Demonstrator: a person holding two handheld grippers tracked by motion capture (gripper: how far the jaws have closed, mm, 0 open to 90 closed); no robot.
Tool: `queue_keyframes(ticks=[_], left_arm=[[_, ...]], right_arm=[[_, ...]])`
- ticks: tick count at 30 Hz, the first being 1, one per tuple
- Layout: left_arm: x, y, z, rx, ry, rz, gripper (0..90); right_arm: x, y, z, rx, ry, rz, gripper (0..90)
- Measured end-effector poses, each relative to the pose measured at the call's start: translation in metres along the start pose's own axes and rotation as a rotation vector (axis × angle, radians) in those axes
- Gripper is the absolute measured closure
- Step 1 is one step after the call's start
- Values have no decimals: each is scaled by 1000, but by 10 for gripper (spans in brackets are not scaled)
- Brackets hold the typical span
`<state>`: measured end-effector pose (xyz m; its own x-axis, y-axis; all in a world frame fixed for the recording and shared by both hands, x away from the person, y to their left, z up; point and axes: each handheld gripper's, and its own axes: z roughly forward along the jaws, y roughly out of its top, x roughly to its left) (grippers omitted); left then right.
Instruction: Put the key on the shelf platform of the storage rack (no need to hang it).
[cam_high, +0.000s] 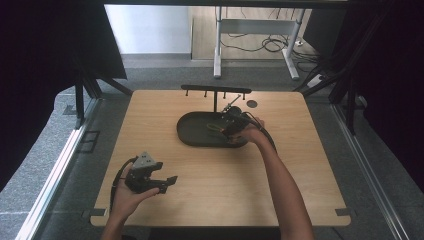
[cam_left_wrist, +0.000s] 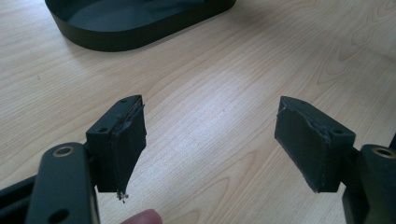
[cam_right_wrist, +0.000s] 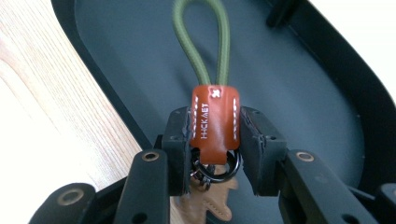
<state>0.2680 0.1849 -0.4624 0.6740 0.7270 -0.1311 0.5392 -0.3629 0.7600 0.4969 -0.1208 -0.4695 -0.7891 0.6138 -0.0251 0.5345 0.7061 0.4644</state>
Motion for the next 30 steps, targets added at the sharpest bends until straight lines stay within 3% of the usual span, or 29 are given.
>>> queue_keyframes(ticks=[14,30], left_arm=[[0,1,-1,-8,-5,-7,249],[-1,0,-1,-8,-7,-6,249]], right_arm=[[-1,-3,-16,-37,5,22,582],[4,-12,-40,-129,35,40,513]])
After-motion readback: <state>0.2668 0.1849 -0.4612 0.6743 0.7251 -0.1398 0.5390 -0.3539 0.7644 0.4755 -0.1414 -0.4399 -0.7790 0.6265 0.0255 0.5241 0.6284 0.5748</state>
